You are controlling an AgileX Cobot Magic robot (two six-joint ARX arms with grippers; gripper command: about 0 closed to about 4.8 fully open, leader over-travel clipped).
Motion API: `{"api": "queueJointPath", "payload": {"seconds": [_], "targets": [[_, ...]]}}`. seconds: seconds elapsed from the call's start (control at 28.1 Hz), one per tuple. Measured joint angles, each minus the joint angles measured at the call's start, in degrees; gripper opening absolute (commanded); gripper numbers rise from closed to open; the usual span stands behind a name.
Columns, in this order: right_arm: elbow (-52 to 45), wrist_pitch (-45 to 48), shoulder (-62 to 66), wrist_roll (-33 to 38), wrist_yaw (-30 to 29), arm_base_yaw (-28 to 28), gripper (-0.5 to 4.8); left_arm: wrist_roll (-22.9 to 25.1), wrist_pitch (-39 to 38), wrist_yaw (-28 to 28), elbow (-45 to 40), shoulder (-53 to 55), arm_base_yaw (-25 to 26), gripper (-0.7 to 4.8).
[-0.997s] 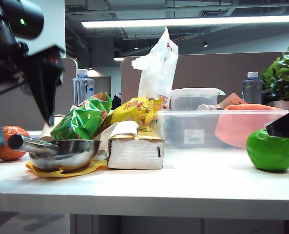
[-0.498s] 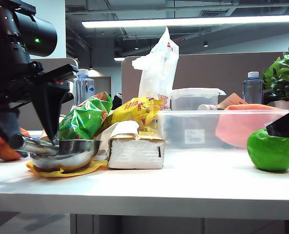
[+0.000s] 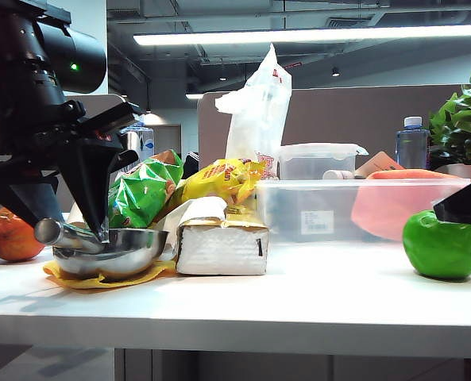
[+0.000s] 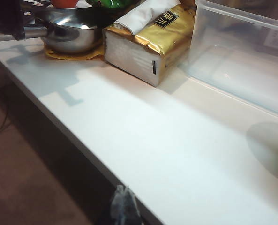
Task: Pick up the metal ice scoop from the table and place it inside the transparent plastic box.
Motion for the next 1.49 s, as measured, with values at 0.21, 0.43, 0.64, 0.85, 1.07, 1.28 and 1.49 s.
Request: {"api": "queueJointPath", "payload": {"seconds": [0.21,0.43,0.64,0.85,1.07,1.28,1.49], "targets": [[0.00,-0.02,0.00,0.00,0.00,-0.02,-0.01,0.20,-0.15,-0.57,-0.02,2.19,-0.26,-0.08],[0.00,-0.02,0.02,0.02,0.00,-0.02,-0.01,4.07,-1.20,0.22,-0.20,2.19,-0.22,-0.06],[0.00,-0.02,0.02,0.00,0.00,-0.04,-0.01,5.84,-1.31,-4.35,-0.11,-4.87,-0.26,-0.06],[0.00,0.00,0.00,0.00,0.00,-0.04,-0.01,9.44,-1.38,-6.01,2.19,-9.05,-0.70,-0.06],[0.00,-0.02,0.00,0.00,0.00,-2.69,-0.01,26.80,5.20,-20.46,12.41,-7.19,-7.45,-0.06],[0.00,-0.07,-1.46,0.00,-0.28,-12.31,-0.01,42.07,10.16,-30.47,32.76,9.42,-10.91,-0.06],[0.00,-0.11,-7.69,0.02,-0.42,-23.65,-0.01,54.99,14.29,-38.66,44.00,22.93,-19.54,-0.06]]}}
